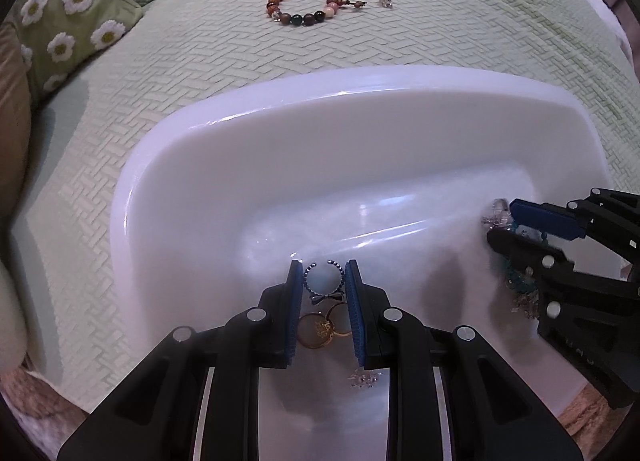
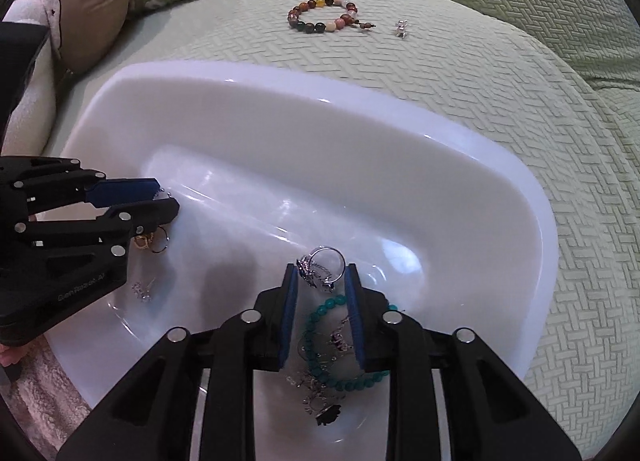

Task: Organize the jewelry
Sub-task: 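Carry both rings over the white tray and open both tools to drop them, then move both open tools back toward the multicolored bead bracelet and silver charm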

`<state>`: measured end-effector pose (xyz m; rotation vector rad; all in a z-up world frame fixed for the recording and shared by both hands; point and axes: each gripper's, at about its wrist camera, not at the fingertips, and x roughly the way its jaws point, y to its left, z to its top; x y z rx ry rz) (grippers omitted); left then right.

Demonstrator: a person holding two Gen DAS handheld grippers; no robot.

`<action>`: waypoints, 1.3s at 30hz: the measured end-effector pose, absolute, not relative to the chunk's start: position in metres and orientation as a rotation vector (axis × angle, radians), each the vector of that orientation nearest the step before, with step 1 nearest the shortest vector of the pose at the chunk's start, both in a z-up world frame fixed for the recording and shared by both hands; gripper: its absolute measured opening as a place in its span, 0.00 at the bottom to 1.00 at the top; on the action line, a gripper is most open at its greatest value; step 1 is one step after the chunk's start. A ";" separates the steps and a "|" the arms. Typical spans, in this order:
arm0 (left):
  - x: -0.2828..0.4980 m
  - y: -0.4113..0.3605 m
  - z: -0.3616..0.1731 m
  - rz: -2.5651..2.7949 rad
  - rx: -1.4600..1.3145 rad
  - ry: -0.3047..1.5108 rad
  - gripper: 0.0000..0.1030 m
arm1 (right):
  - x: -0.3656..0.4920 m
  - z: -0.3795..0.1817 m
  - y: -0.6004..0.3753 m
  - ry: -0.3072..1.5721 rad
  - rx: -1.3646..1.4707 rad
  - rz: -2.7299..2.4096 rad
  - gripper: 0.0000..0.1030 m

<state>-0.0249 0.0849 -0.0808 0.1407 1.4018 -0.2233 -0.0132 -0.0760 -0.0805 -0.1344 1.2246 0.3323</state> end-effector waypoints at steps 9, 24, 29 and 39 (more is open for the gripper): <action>-0.029 0.092 -0.074 -0.260 0.077 1.386 0.23 | -0.023 -0.060 -0.091 1.159 -0.068 0.365 0.44; 0.045 0.106 0.042 -0.208 0.044 1.154 0.82 | 0.023 0.074 -0.140 0.922 0.068 0.261 0.80; 0.105 0.098 0.030 -0.169 0.032 1.199 0.82 | 0.080 0.069 -0.131 0.958 0.095 0.252 0.80; 0.178 0.088 -0.061 -0.141 0.025 1.377 0.82 | 0.132 0.000 -0.131 1.084 0.142 0.214 0.80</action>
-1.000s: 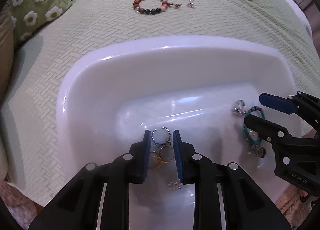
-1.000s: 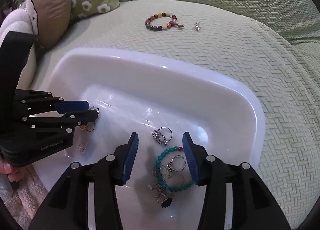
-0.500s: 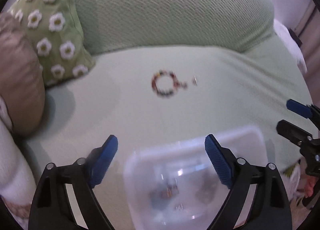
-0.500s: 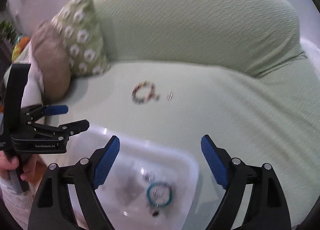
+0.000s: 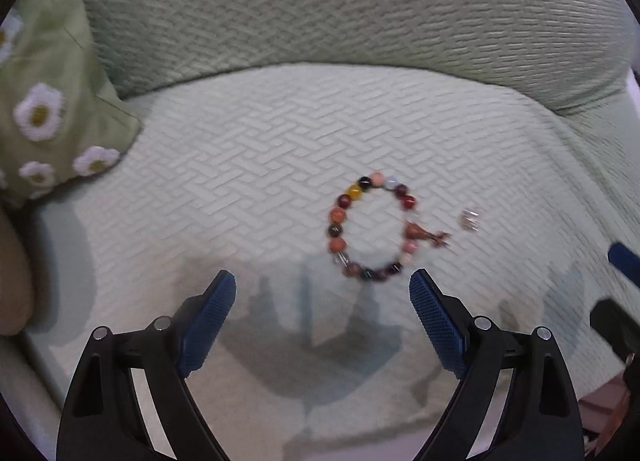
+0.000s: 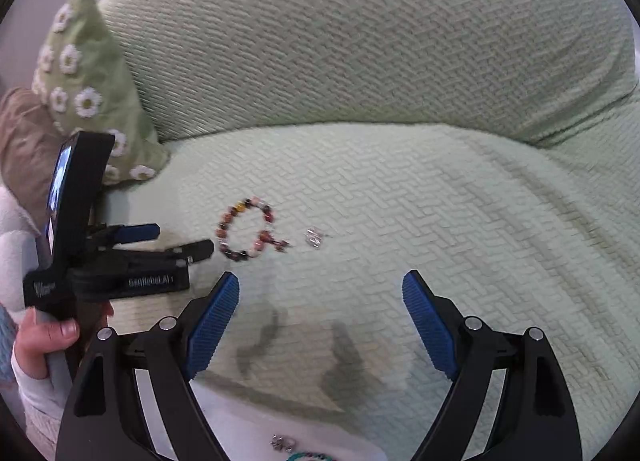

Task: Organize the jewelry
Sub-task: 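Move both open tools back toward the multicolored bead bracelet and silver charm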

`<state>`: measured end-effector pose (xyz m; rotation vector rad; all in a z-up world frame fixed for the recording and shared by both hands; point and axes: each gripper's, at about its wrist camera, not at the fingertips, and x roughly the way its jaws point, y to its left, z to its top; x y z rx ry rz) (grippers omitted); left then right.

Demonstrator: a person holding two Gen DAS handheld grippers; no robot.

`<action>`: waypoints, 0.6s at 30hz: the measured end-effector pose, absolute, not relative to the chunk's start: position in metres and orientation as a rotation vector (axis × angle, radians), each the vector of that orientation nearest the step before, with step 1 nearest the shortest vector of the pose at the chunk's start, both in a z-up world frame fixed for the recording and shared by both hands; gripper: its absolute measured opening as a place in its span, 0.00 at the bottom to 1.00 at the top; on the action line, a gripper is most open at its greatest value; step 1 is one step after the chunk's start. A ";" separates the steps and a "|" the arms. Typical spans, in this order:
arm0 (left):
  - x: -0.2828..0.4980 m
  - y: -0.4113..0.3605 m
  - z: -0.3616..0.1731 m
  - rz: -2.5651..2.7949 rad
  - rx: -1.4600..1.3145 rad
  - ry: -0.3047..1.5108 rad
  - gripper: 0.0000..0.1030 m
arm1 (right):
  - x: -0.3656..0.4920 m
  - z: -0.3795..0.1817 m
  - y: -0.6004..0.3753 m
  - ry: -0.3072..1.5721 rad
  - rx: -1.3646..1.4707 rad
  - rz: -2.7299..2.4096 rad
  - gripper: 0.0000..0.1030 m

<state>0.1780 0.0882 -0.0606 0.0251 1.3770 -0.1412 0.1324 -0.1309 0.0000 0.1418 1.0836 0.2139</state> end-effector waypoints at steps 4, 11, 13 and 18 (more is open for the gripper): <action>0.193 0.091 -0.082 -0.097 0.030 1.408 0.82 | 0.138 -0.021 -0.131 1.130 0.152 0.199 0.80; 0.199 0.090 -0.103 -0.099 0.064 1.418 0.69 | 0.139 -0.029 -0.131 1.135 0.156 0.180 0.80; 0.196 0.088 -0.101 -0.104 0.079 1.398 0.57 | 0.140 -0.030 -0.132 1.137 0.151 0.173 0.80; 0.192 0.084 -0.092 -0.120 0.058 1.384 0.11 | 0.137 -0.035 -0.133 1.142 0.149 0.160 0.80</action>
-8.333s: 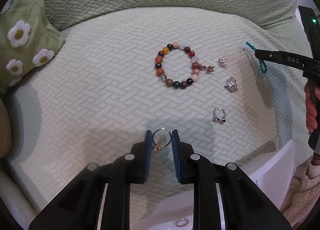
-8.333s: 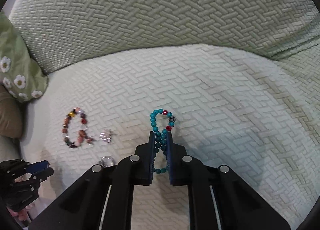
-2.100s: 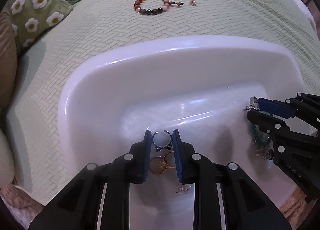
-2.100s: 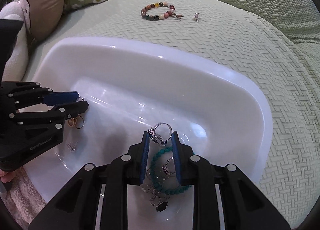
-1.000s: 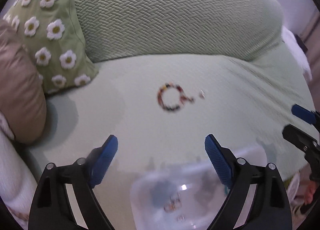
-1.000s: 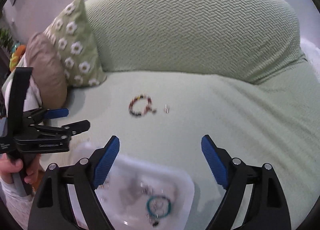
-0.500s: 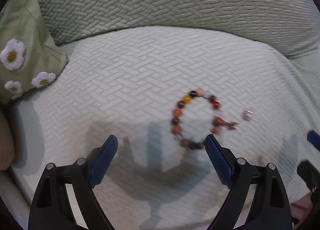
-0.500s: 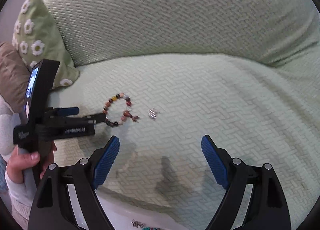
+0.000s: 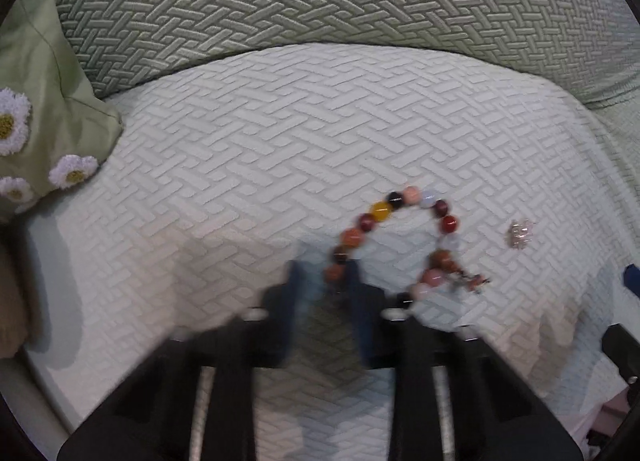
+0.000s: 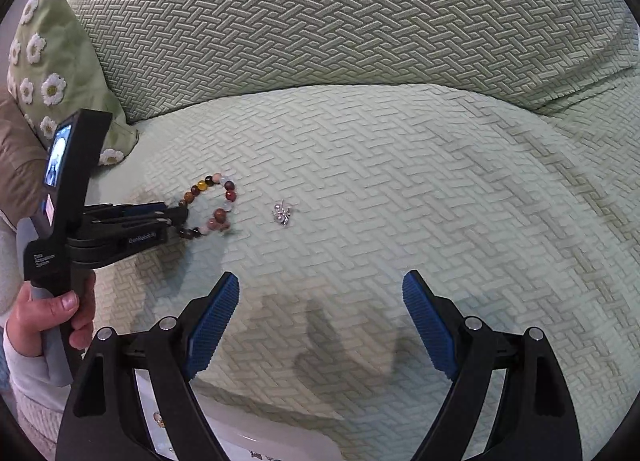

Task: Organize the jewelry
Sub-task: 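Move both open tools back toward the multicolored bead bracelet and silver charm, then grasp the multicolored bead bracelet with the left tool while the right tool grasps the silver charm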

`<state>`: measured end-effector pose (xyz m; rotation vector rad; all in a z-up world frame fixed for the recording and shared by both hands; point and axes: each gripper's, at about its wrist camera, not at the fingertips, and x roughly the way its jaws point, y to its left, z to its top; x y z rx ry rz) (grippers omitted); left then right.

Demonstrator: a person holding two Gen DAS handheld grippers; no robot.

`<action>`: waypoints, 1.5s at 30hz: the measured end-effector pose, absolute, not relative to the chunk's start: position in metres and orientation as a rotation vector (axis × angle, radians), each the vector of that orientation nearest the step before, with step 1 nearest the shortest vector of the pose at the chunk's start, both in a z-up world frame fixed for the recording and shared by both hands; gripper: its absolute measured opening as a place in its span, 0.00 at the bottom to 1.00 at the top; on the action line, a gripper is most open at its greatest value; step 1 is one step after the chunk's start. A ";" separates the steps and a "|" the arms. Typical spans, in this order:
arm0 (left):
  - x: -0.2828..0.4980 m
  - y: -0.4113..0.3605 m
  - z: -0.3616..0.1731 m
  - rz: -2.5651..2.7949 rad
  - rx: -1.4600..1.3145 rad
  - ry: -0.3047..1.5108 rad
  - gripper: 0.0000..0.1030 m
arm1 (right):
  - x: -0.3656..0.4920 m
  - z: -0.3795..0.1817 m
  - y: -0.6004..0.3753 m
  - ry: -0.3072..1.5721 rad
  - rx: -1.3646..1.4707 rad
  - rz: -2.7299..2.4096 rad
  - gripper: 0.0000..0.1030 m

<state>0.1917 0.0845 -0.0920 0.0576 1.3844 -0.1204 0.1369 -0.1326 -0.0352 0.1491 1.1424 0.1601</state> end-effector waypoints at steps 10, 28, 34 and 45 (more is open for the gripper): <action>0.191 0.109 -0.080 -0.139 0.007 1.371 0.10 | 0.160 -0.048 -0.118 1.154 0.132 0.120 0.80; 0.179 0.168 -0.041 -0.135 -0.071 1.341 0.10 | 0.220 -0.102 -0.051 1.239 0.043 0.070 0.53; 0.175 0.168 -0.039 -0.145 -0.055 1.345 0.10 | 0.220 -0.111 -0.054 1.242 0.113 0.069 0.53; 0.179 0.160 -0.050 -0.148 -0.039 1.353 0.10 | 0.213 -0.109 -0.071 1.236 0.141 0.067 0.43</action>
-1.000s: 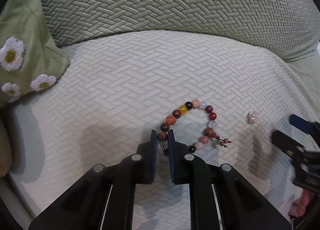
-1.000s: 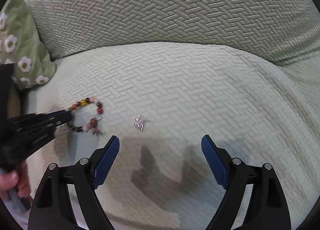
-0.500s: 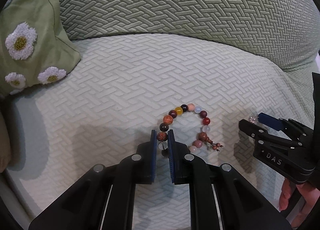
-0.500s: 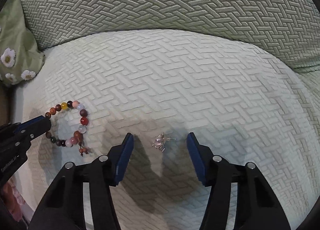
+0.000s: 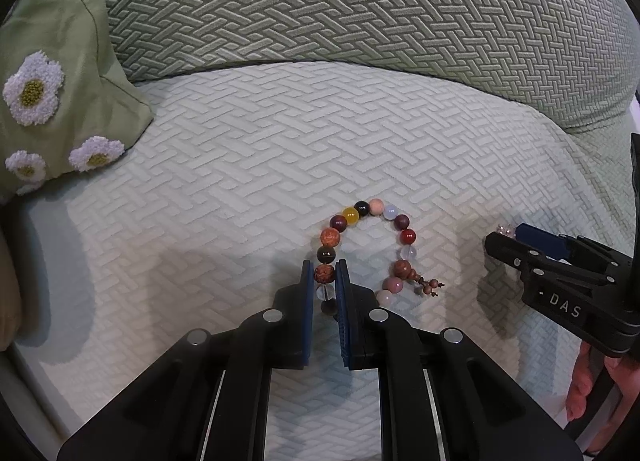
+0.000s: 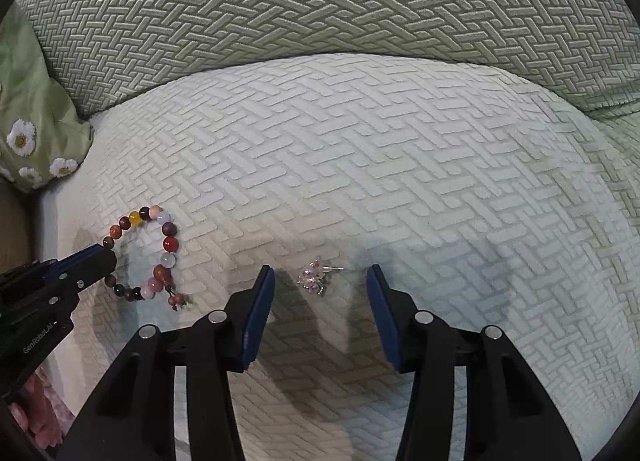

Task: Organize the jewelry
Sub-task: 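Grasp the multicolored bead bracelet with the left tool while the right tool grasps the silver charm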

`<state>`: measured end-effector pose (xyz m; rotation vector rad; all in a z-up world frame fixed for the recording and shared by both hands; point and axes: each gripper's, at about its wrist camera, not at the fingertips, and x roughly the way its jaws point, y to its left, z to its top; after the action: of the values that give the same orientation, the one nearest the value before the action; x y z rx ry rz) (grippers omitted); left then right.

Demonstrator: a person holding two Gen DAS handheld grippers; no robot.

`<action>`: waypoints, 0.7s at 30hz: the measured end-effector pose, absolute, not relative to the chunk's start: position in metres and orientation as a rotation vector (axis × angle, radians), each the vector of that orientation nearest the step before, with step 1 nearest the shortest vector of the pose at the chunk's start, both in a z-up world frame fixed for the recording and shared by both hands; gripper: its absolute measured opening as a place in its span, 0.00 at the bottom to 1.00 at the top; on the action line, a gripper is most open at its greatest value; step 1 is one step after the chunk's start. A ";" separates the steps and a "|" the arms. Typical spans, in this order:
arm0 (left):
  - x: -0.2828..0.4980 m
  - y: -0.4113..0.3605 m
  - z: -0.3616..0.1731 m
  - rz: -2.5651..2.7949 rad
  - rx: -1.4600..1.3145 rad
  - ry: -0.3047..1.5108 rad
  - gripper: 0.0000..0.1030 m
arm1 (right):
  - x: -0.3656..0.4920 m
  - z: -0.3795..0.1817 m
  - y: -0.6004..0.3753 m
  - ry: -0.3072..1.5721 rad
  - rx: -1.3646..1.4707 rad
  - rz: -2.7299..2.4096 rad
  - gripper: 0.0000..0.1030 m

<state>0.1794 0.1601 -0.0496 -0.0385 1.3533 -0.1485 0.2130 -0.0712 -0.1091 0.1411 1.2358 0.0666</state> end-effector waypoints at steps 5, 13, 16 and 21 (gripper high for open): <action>0.185 0.152 -0.058 -0.150 -0.029 1.358 0.10 | 0.211 -0.106 -0.071 1.225 0.143 0.074 0.25; 0.186 0.149 -0.062 -0.149 -0.024 1.361 0.10 | 0.208 -0.104 -0.074 1.212 0.158 0.075 0.22; 0.187 0.148 -0.063 -0.150 -0.018 1.361 0.10 | 0.206 -0.100 -0.078 1.205 0.168 0.083 0.22; 0.185 0.146 -0.060 -0.154 -0.020 1.355 0.10 | 0.201 -0.089 -0.081 1.186 0.160 0.098 0.22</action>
<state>0.1847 0.1456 -0.0599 -0.0198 1.3548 -0.1545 0.2009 -0.0812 -0.0889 0.1599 1.1861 0.0981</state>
